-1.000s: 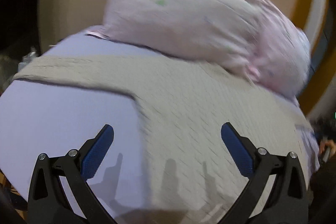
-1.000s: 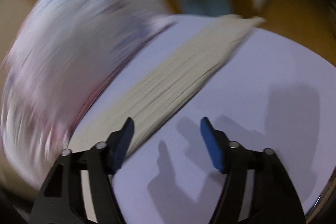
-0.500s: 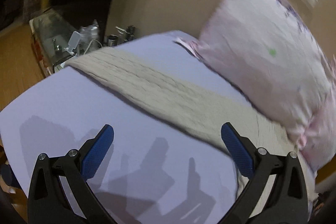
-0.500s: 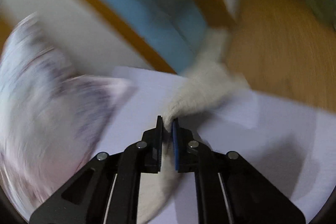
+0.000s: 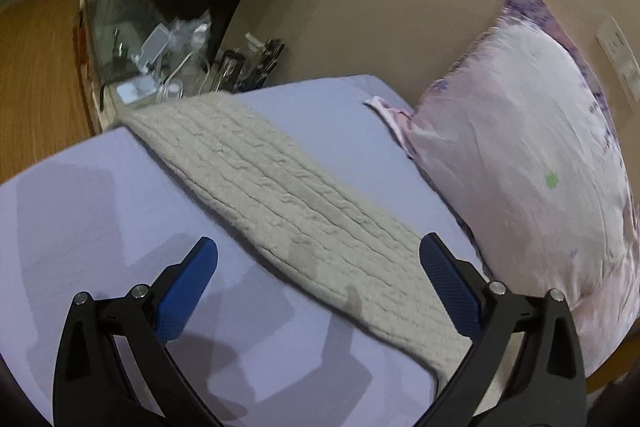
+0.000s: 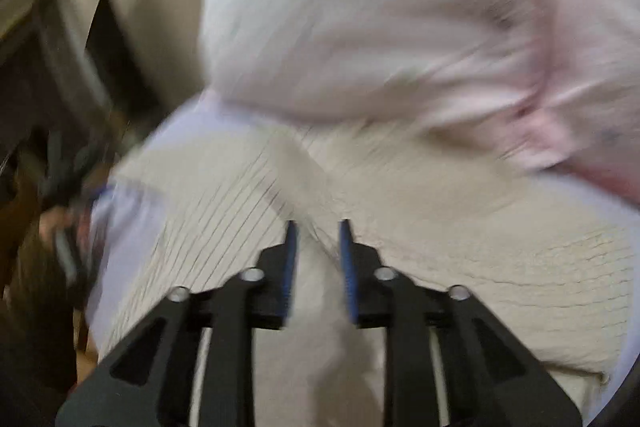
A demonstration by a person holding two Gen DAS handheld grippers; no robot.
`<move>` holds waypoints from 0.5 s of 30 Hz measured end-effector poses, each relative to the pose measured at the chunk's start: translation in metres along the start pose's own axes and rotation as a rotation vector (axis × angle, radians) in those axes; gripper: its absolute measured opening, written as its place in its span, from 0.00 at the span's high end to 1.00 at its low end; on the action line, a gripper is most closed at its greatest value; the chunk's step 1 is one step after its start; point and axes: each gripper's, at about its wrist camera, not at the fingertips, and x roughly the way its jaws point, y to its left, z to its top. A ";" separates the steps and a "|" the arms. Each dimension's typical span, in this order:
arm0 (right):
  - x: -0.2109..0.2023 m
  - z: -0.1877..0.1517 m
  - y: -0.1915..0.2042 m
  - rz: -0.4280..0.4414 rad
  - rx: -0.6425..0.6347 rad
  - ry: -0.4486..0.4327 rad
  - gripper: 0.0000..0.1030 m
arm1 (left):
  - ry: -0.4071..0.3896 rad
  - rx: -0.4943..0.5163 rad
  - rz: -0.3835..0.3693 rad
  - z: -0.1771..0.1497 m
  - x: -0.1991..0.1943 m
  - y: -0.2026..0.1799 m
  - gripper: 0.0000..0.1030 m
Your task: Fold small clothes
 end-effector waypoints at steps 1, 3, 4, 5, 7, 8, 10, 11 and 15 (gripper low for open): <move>0.005 -0.002 0.006 0.011 -0.004 0.013 0.54 | 0.009 -0.015 -0.003 0.001 0.003 0.003 0.05; -0.005 -0.003 0.002 0.000 0.017 -0.033 0.33 | 0.004 -0.049 -0.010 0.006 0.007 0.010 0.08; -0.016 -0.006 -0.004 -0.012 0.033 -0.062 0.26 | -0.002 -0.056 -0.002 0.009 0.008 0.012 0.10; -0.022 0.005 -0.021 -0.028 0.059 -0.097 0.25 | -0.008 -0.071 -0.012 0.013 0.010 0.016 0.11; -0.035 0.007 -0.039 -0.044 0.110 -0.137 0.24 | -0.019 -0.120 -0.033 0.021 0.012 0.027 0.19; -0.041 0.006 -0.047 -0.050 0.134 -0.152 0.23 | -0.022 -0.143 -0.041 0.025 0.013 0.031 0.22; -0.062 -0.006 -0.058 -0.065 0.169 -0.177 0.22 | -0.024 -0.207 -0.060 0.034 0.017 0.044 0.36; -0.066 -0.011 -0.063 -0.071 0.179 -0.185 0.22 | -0.021 -0.236 -0.060 0.038 0.018 0.050 0.41; -0.082 -0.018 -0.081 -0.080 0.219 -0.217 0.20 | 0.000 -0.267 0.000 0.051 0.028 0.062 0.91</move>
